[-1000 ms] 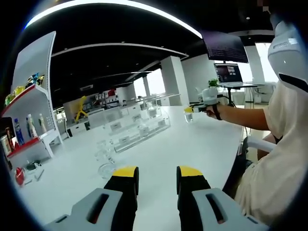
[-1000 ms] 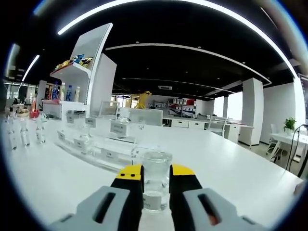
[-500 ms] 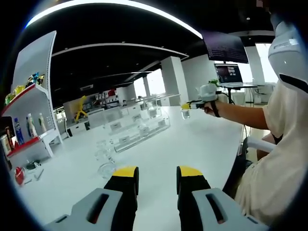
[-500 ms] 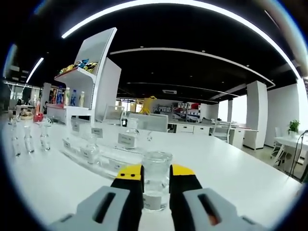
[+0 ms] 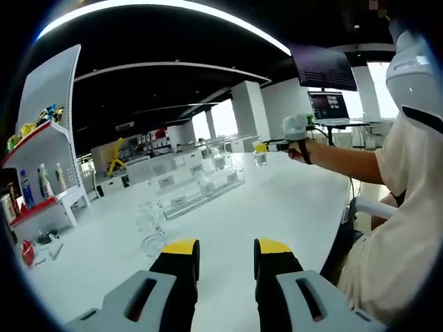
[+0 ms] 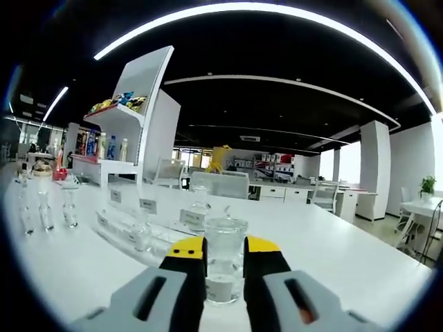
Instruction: Identify the label on the chemical reagent bottle, grasp the chemical reagent bottle, and place it in the designated position on the reagent rack
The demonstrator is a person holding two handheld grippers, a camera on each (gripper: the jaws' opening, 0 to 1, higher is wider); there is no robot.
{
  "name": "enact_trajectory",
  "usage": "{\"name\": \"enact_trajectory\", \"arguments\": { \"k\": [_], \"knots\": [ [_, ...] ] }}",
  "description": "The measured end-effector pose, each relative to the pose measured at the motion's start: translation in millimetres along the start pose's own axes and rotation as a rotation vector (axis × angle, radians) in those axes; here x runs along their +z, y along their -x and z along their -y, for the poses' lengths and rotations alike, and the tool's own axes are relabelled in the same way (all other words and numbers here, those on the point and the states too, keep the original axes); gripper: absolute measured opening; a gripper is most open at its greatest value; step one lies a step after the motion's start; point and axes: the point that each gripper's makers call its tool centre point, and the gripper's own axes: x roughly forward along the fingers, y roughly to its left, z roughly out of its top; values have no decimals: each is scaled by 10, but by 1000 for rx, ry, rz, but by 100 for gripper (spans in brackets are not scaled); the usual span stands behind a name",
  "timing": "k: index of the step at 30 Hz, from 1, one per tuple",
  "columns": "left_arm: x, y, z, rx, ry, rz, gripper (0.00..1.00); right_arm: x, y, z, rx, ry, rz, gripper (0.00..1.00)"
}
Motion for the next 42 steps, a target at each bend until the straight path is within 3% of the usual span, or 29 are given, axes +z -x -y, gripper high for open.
{"name": "enact_trajectory", "arguments": {
  "k": [15,42],
  "knots": [
    [0,16,-13,1,-3,-3,32,195,-208,-214,35,-21,31,19],
    [-21,-1,-14,0,-1,-11,32,231,-592,-433,68,-25,29,19]
  ]
}}
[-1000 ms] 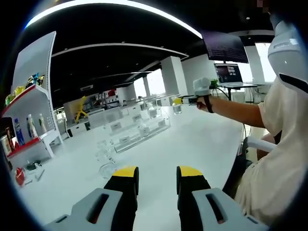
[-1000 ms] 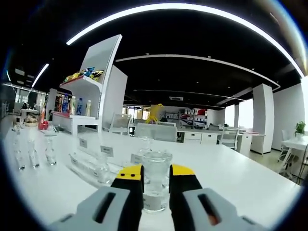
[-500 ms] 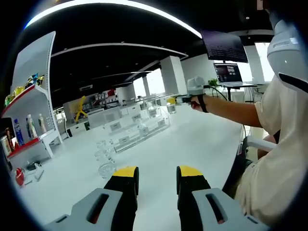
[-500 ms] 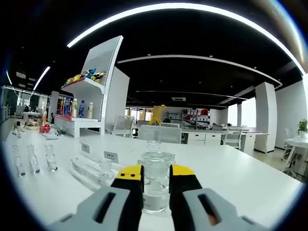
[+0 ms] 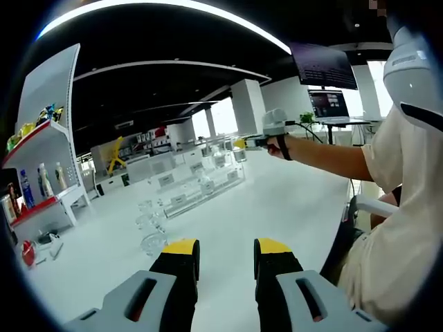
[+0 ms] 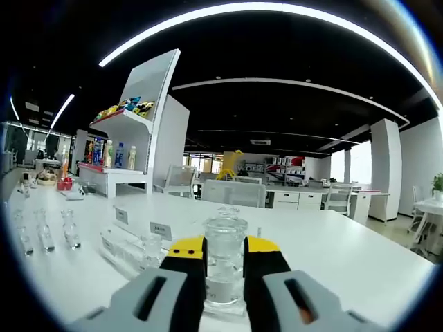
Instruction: Identify the label on the chemical reagent bottle, grasp the chemical reagent bottle, and place it in the designated position on the reagent rack
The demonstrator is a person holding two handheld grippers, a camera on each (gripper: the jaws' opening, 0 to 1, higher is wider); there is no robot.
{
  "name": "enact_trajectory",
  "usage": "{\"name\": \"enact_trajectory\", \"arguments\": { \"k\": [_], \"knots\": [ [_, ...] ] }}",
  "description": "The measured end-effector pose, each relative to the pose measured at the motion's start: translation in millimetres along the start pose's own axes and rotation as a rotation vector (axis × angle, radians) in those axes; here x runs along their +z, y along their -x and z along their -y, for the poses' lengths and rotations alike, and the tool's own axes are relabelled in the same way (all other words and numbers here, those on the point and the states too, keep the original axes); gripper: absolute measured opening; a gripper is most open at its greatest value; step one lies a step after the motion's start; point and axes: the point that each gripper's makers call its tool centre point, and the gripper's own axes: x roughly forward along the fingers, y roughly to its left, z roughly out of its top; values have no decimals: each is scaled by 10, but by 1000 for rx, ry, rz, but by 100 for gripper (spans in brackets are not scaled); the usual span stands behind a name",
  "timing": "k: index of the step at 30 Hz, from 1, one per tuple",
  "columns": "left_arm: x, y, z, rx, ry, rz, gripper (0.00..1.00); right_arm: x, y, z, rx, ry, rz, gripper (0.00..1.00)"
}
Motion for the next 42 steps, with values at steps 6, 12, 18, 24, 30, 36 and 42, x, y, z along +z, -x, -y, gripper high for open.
{"name": "enact_trajectory", "arguments": {
  "k": [6,12,18,24,30,36,42],
  "knots": [
    [-10,-7,8,-3,-1,-3,32,-32,-107,11,-4,0,3,19],
    [-5,-12,10,-5,-2,-3,32,-49,-210,-30,2,-4,9,19],
    [-24,-33,8,-7,1,-9,32,-58,-278,-60,7,-16,16,19],
    [-21,-49,30,-14,1,-9,32,-3,-318,-66,6,-18,34,19],
    [-43,-61,29,-16,1,-16,32,10,-358,-72,7,-31,43,19],
    [-43,-62,26,-16,2,-16,32,-37,-405,-105,10,-29,44,19],
    [-61,-54,9,-11,3,-21,32,-82,-446,-109,10,-22,45,19]
  ]
}}
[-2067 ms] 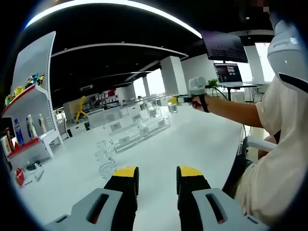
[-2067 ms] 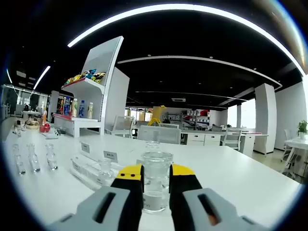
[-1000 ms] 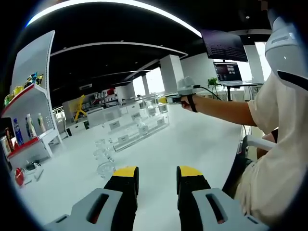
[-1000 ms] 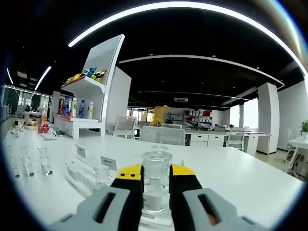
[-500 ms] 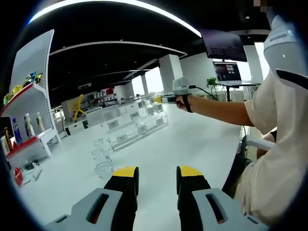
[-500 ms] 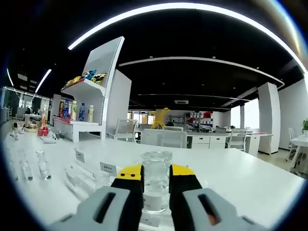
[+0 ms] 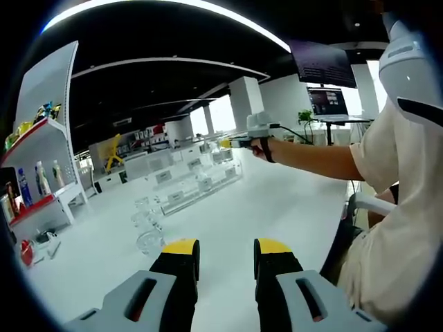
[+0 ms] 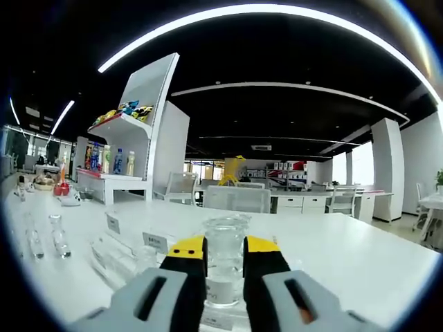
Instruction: Identify the label on the chemical reagent bottle, grasp the chemical reagent bottle, and place it in the designated position on the reagent rack
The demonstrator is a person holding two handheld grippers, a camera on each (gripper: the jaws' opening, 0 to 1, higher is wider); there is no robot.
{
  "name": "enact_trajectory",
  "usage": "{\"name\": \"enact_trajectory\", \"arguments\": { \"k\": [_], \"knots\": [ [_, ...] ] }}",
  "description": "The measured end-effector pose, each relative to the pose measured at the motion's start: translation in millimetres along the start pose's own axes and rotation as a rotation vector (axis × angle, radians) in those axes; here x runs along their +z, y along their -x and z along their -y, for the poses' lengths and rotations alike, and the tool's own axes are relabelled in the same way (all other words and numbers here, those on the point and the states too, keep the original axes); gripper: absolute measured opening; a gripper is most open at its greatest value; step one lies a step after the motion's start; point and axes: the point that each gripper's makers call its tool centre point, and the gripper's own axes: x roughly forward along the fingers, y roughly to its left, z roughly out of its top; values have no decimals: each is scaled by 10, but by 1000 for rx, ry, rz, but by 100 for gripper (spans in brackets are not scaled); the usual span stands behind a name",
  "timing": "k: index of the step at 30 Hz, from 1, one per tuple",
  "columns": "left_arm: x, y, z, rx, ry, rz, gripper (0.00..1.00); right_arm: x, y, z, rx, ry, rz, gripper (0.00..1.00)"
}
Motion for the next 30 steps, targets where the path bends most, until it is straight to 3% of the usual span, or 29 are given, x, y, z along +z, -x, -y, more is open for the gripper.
{"name": "enact_trajectory", "arguments": {
  "k": [30],
  "knots": [
    [-64,-71,-14,-6,8,-20,32,-172,-127,-96,22,-19,11,17]
  ]
}}
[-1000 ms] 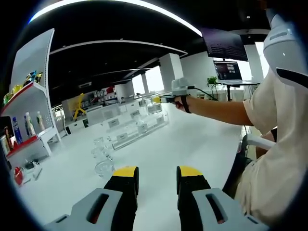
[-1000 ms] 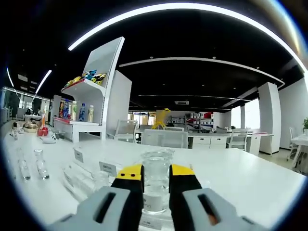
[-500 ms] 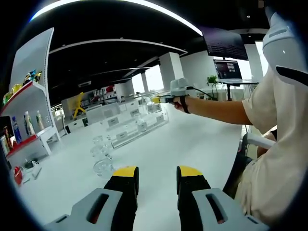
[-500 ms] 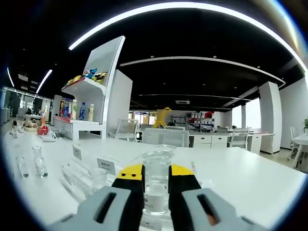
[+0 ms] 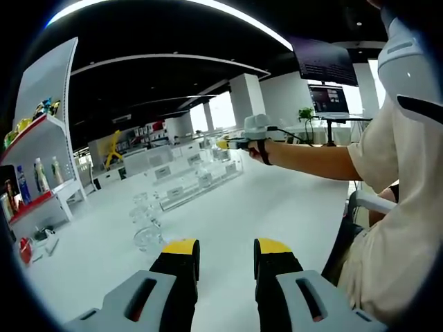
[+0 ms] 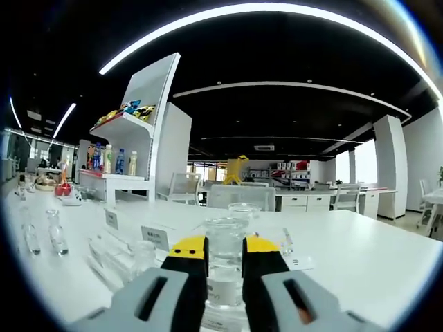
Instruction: Identify the label on the chemical reagent bottle, grasp the chemical reagent bottle, and place it in the designated position on the reagent rack
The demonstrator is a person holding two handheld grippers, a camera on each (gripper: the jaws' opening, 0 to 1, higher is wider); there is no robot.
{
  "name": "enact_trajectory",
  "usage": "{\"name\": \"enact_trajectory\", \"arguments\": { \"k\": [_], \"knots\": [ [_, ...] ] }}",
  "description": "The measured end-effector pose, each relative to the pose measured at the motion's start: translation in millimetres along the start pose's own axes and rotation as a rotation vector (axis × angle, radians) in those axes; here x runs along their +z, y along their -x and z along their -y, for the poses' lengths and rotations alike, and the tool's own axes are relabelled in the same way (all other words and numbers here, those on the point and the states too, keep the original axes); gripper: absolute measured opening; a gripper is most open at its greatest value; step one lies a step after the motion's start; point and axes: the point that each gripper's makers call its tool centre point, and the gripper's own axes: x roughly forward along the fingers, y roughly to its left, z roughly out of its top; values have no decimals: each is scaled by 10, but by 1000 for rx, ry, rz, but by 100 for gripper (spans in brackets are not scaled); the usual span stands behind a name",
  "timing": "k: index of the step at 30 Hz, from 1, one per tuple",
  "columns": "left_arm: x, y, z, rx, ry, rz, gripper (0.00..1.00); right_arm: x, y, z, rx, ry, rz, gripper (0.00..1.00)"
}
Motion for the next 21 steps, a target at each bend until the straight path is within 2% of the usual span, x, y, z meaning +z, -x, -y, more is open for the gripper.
{"name": "enact_trajectory", "arguments": {
  "k": [21],
  "knots": [
    [-14,-24,7,-2,3,-7,32,-127,26,36,-5,-9,13,17]
  ]
}}
